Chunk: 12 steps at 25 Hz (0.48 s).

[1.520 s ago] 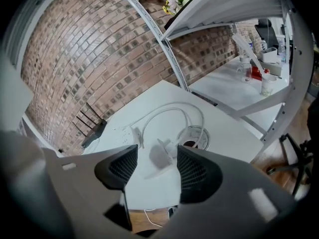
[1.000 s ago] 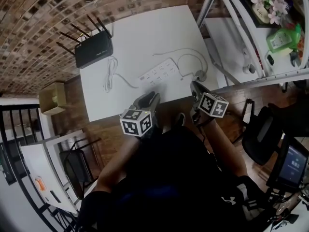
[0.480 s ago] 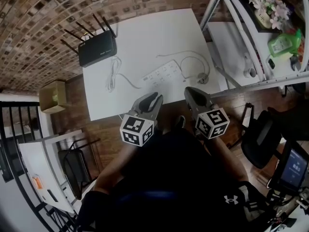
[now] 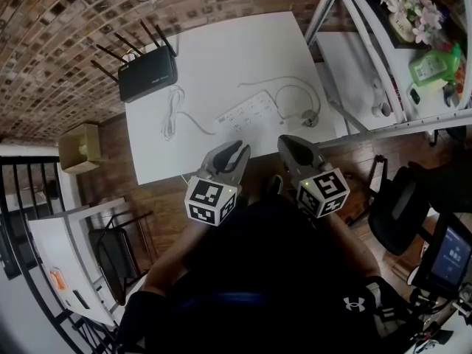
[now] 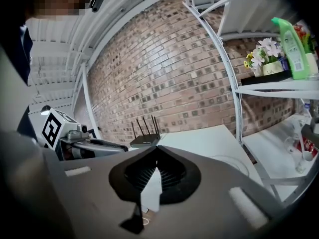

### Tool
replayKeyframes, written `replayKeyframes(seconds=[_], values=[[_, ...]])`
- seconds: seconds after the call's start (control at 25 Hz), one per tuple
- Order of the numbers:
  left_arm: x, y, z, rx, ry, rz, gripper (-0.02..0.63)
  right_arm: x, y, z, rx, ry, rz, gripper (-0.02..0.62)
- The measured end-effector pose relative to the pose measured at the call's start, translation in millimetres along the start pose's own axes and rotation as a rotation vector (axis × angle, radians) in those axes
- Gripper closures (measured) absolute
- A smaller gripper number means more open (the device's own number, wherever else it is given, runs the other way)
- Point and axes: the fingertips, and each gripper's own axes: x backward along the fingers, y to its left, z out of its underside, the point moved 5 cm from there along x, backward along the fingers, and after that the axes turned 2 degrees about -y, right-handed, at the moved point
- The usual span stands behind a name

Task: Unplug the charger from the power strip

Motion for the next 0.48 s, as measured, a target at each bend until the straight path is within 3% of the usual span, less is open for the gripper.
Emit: replayKeyframes(seconds=[0.16,0.48], values=[[-3.2,-5.4,-1.9,-0.056,0.002,0.012,0.532,-0.5,-0.4,0.2,-0.019,-0.008,-0.012,0.584],[-3.9,-3.1,-0.2,-0.050,0.011,0.016,0.532,-2.3,-2.1,1.0,0.002,-0.007,-0.002,0.584]])
